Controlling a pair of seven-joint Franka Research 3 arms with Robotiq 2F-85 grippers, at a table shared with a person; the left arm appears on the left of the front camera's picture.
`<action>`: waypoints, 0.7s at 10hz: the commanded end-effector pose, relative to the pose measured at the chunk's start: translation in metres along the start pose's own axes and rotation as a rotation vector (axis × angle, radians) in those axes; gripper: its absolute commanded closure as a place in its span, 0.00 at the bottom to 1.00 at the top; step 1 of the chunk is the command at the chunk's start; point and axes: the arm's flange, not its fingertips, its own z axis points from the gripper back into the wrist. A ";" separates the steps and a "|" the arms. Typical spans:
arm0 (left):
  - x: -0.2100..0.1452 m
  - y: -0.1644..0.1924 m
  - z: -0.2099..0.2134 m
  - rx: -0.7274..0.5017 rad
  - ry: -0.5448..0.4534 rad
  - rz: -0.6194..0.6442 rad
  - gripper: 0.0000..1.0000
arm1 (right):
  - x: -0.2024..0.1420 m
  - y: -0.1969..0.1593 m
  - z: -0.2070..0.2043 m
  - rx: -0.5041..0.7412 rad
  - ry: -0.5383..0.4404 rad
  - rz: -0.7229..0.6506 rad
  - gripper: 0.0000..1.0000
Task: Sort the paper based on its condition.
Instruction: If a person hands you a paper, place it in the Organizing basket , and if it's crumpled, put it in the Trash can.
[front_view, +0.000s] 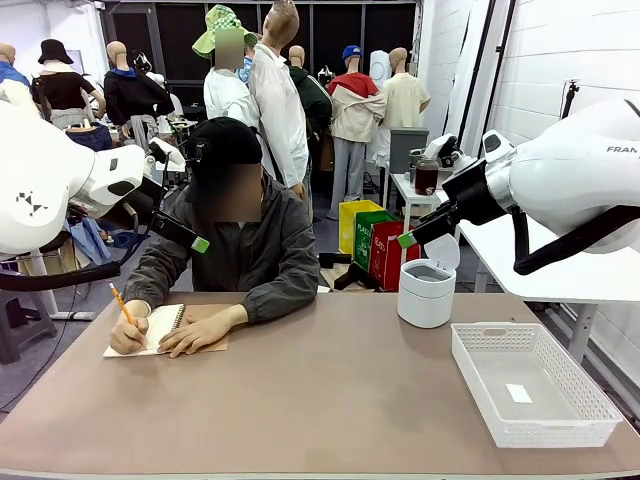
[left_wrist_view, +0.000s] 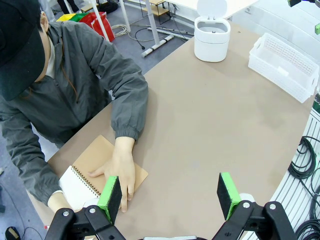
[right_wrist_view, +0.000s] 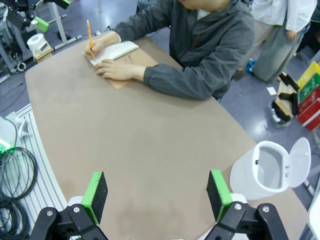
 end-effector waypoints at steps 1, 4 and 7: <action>0.000 0.001 0.001 -0.006 0.005 0.003 0.00 | -0.001 0.000 0.001 0.009 0.001 -0.002 0.00; 0.000 0.001 0.001 -0.006 0.005 0.003 0.00 | -0.001 0.000 0.001 0.009 0.001 -0.002 0.00; 0.000 0.001 0.001 -0.006 0.005 0.003 0.00 | -0.001 0.000 0.001 0.009 0.001 -0.002 0.00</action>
